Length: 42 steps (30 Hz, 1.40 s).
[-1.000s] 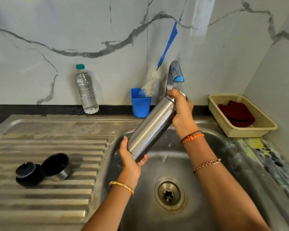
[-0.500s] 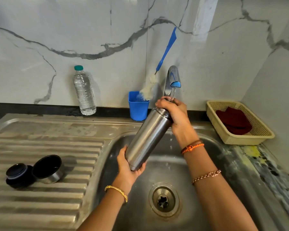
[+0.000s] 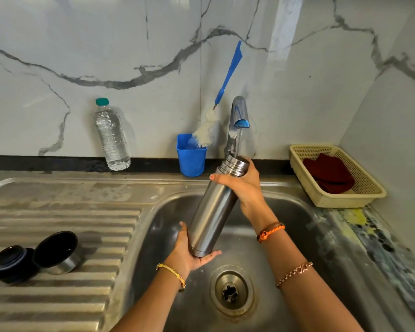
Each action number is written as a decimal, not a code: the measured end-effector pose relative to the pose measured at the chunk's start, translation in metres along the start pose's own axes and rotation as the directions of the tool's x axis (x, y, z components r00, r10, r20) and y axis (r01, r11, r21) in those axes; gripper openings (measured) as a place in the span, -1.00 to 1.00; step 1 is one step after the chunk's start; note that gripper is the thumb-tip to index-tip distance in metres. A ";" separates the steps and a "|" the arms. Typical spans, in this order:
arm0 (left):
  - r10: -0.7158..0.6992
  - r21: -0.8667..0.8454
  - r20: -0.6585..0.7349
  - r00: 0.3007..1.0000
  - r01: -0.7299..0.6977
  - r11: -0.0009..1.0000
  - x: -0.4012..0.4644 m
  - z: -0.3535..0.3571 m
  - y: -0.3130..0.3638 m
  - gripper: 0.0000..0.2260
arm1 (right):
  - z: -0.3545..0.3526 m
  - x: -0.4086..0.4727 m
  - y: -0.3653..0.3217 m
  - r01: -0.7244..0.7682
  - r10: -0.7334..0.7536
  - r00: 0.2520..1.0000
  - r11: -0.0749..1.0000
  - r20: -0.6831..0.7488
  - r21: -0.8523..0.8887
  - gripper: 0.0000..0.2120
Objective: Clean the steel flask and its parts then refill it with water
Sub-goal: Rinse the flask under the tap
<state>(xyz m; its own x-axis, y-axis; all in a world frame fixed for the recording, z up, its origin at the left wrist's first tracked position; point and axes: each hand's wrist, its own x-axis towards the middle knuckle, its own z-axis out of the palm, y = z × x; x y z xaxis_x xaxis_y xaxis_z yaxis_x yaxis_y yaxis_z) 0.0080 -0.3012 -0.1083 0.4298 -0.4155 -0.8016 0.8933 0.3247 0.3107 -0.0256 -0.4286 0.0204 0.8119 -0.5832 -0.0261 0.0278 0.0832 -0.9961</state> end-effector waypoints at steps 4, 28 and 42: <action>-0.001 0.039 -0.019 1.000 0.002 0.999 0.004 0.010 -0.006 -0.34 | -0.001 -0.002 0.009 0.085 -0.084 0.996 0.995 0.019 -0.054 -0.32; 0.133 0.341 0.011 0.991 -0.129 0.931 -0.021 0.022 -0.007 -0.66 | 0.008 0.000 0.023 0.178 -0.230 0.965 0.926 -0.123 -0.334 -0.36; 0.113 0.323 0.017 0.993 -0.113 0.940 -0.024 0.024 -0.009 -0.68 | -0.001 0.001 0.022 0.189 -0.244 0.963 0.918 -0.119 -0.350 -0.36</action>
<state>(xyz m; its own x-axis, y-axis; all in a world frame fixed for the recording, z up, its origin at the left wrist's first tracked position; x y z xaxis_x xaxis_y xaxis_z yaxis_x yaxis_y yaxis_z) -0.0071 -0.3147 -0.0791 0.5302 -0.3907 -0.7524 0.8336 0.0779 0.5469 -0.0248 -0.4278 -0.0015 0.7057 -0.6775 0.2075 -0.0248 -0.3164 -0.9483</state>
